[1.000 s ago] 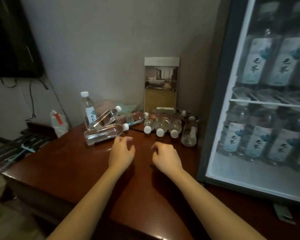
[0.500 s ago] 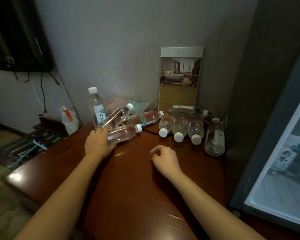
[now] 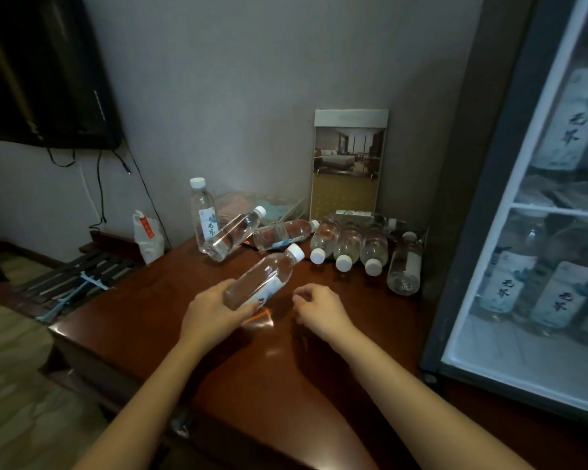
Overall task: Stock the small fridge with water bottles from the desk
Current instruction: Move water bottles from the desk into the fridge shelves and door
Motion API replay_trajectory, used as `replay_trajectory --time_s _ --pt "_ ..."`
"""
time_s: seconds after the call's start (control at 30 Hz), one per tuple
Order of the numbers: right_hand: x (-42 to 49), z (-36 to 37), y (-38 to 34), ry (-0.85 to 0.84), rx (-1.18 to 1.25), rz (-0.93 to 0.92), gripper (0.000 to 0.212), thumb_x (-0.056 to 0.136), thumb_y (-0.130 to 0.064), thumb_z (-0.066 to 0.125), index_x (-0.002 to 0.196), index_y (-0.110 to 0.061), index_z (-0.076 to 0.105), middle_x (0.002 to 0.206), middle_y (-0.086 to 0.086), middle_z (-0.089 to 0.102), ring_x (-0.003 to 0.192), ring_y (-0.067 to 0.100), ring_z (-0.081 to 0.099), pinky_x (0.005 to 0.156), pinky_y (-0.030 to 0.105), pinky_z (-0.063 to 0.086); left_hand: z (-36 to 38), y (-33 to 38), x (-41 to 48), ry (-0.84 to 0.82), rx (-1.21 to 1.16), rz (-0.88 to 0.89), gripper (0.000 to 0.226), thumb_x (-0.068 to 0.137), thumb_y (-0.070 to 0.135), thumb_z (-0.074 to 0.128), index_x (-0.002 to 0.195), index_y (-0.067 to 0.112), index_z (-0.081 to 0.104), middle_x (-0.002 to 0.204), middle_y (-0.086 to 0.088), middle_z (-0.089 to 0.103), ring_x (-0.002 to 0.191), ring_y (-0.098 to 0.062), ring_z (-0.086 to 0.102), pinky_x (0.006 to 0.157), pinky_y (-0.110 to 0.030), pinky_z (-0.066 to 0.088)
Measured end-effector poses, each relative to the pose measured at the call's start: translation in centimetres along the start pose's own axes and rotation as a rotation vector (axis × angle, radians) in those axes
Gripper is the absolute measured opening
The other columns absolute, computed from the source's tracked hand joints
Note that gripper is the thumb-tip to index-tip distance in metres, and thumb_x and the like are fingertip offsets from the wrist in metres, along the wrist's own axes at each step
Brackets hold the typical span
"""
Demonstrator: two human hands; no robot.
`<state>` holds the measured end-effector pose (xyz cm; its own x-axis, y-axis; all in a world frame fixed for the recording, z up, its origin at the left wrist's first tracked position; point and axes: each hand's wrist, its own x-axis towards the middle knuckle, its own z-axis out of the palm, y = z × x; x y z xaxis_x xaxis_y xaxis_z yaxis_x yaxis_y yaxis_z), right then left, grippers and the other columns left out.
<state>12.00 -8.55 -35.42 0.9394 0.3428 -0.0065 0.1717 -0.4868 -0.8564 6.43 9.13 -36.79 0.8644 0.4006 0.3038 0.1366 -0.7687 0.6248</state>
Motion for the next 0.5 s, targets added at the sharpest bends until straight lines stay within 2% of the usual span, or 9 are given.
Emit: replay_trajectory --time_s 0.07,0.13,0.2,0.27,0.3,0.37,0.5 --pt "-1.3 -0.2 -0.6 -0.025 0.053 -0.008 0.040 0.091 -0.031 0.054 0.128 -0.016 0.054 0.118 0.007 0.062 0.105 0.026 0.063 0.096 0.043 0.049 0.4 1.3 -2.1 -0.054 -0.344 -0.080 0.028 0.077 0.030 0.073 0.101 0.032 0.059 0.088 0.010 0.064 0.079 -0.012 0.065 0.060 -0.023 0.053" --pt "-3.0 -0.9 -1.2 -0.061 0.133 -0.055 0.031 0.092 -0.035 0.053 0.122 -0.026 0.053 0.115 0.004 0.063 0.099 0.020 0.062 0.091 0.039 0.051 0.8 2.5 -3.7 -0.110 -0.657 -0.115 0.015 0.083 0.015 0.067 0.097 0.019 0.064 0.086 0.001 0.070 0.079 -0.019 0.069 0.060 -0.022 0.054" --pt "-4.9 -2.2 -1.6 -0.097 0.246 -0.097 0.021 0.094 -0.032 0.052 0.115 -0.030 0.052 0.110 -0.001 0.063 0.088 0.010 0.060 0.076 0.023 0.051 0.6 3.9 -5.5 -0.147 -0.861 -0.139 0.011 0.088 0.010 0.059 0.097 0.012 0.066 0.079 -0.003 0.071 0.068 -0.015 0.068 0.054 -0.019 0.052" --pt "-7.0 -3.8 -2.0 -0.126 0.339 -0.127 0.028 0.094 -0.029 0.052 0.122 -0.026 0.049 0.103 -0.007 0.063 0.082 0.002 0.060 0.063 0.011 0.048 0.2 5.3 -7.4 -0.212 -0.957 -0.132 0.015 0.091 0.021 0.055 0.096 0.011 0.065 0.074 -0.002 0.071 0.063 -0.011 0.067 0.053 -0.020 0.051" --pt "-7.9 -4.5 -2.1 -0.139 0.357 -0.139 0.034 0.094 -0.030 0.053 0.127 -0.025 0.047 0.103 -0.008 0.063 0.083 0.002 0.061 0.063 0.011 0.048 0.1 5.9 -8.3 -0.250 -0.972 -0.110 0.024 0.088 0.030 0.053 0.097 0.011 0.064 0.075 -0.003 0.071 0.065 -0.013 0.067 0.056 -0.023 0.051" --pt "-9.5 -5.5 -2.2 -0.137 0.392 -0.142 0.040 0.093 -0.033 0.053 0.131 -0.027 0.044 0.105 -0.007 0.065 0.090 0.005 0.064 0.072 0.019 0.051 -0.1 7.3 -10.0 -0.305 -0.999 -0.080 0.034 0.089 0.040 0.048 0.101 0.012 0.063 0.082 -0.006 0.070 0.072 -0.018 0.066 0.061 -0.028 0.050" --pt "-12.6 -7.4 -2.5 -0.070 0.497 -0.123 0.036 0.093 -0.030 0.053 0.128 -0.026 0.045 0.109 0.000 0.066 0.101 0.015 0.064 0.081 0.028 0.053 -0.5 11.1 -12.7 -0.355 -0.980 0.025 0.034 0.099 0.030 0.028 0.113 0.022 0.058 0.094 -0.006 0.071 0.082 -0.019 0.069 0.065 -0.032 0.053"
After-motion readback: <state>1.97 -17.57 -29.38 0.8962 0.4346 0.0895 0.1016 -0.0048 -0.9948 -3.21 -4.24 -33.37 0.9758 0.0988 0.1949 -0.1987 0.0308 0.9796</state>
